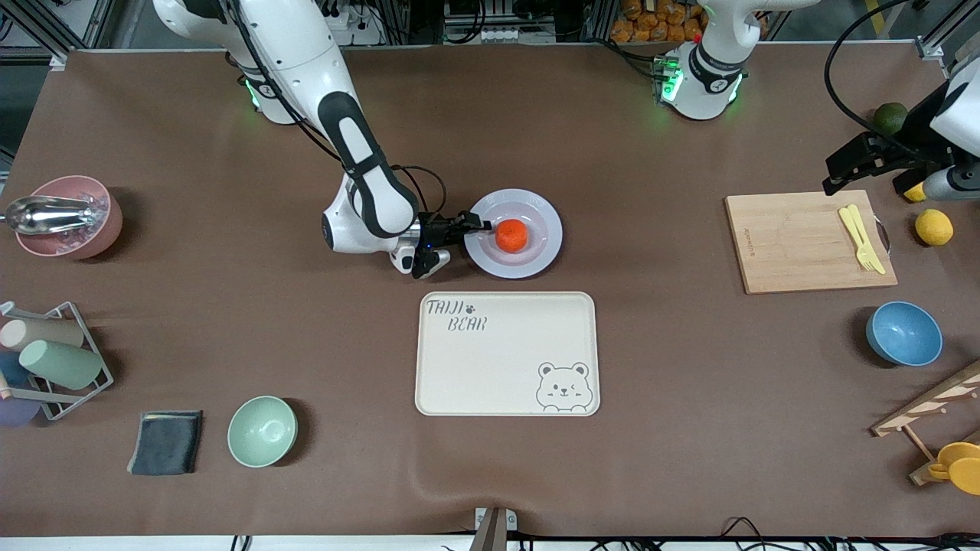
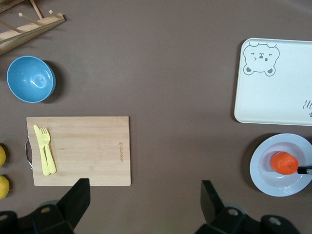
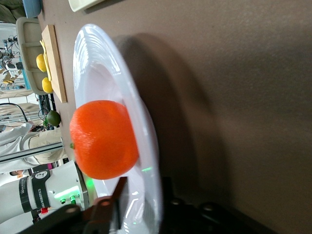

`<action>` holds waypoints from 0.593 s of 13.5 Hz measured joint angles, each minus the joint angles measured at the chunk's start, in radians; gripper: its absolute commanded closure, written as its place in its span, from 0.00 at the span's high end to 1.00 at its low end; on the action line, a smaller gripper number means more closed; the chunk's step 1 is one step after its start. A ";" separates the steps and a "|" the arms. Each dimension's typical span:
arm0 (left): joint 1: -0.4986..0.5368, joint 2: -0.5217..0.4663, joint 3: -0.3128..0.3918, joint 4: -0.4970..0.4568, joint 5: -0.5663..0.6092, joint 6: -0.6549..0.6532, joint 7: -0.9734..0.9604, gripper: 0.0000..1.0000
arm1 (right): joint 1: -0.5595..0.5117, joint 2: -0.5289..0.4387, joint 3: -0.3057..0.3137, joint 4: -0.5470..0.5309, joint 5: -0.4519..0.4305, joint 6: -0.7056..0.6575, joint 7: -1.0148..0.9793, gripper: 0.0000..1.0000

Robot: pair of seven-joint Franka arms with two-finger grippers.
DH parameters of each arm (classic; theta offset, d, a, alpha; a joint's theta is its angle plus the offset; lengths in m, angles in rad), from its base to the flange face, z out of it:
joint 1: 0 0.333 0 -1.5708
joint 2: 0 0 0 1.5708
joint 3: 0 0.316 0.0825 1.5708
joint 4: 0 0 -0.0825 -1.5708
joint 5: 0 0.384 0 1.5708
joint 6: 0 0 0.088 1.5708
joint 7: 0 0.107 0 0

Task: Place orange and plate with both arms
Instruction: 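Slide the plate with the right gripper onto the bear tray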

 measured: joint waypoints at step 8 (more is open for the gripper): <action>0.000 0.000 0.000 0.001 0.000 -0.008 0.001 1.00 | -0.021 -0.013 -0.007 0.044 0.003 -0.011 -0.001 0.00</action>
